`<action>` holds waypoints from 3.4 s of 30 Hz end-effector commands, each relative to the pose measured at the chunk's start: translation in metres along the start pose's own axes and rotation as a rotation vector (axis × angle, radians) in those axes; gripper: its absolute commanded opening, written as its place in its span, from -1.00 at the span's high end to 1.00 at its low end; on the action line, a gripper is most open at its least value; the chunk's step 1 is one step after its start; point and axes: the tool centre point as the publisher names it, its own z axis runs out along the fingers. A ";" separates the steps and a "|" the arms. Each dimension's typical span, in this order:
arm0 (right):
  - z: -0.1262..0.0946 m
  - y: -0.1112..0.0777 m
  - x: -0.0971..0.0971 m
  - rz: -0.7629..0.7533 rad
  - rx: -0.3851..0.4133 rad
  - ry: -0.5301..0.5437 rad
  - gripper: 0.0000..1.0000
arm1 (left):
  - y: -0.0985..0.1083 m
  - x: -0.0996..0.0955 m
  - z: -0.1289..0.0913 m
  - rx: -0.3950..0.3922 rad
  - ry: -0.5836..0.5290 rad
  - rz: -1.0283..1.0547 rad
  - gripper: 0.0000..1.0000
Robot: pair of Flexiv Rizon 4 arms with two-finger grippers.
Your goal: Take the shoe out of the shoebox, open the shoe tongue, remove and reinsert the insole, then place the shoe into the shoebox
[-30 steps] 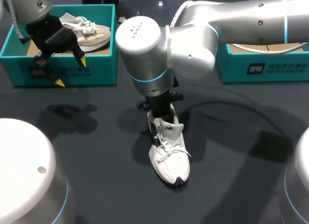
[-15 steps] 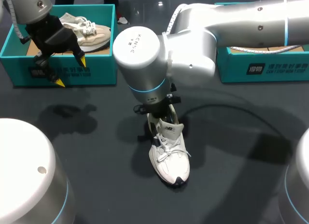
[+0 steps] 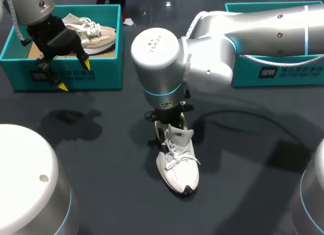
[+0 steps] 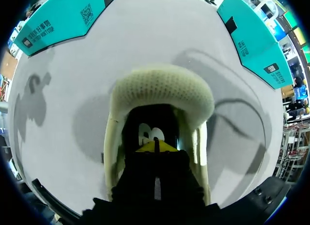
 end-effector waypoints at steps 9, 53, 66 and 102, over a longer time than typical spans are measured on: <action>0.003 -0.009 -0.002 0.012 0.002 -0.086 1.00 | 0.000 0.001 0.000 -0.003 0.000 0.000 -1.00; -0.039 -0.029 0.001 -0.060 0.260 0.170 0.73 | 0.000 0.001 0.000 -0.003 0.000 0.000 -1.00; -0.050 -0.040 0.013 -0.042 0.283 0.141 -0.65 | 0.000 0.001 0.000 -0.003 0.000 0.000 -1.00; -0.078 -0.076 -0.004 0.055 0.277 0.066 -1.00 | 0.000 0.001 0.000 -0.003 0.000 0.000 -1.00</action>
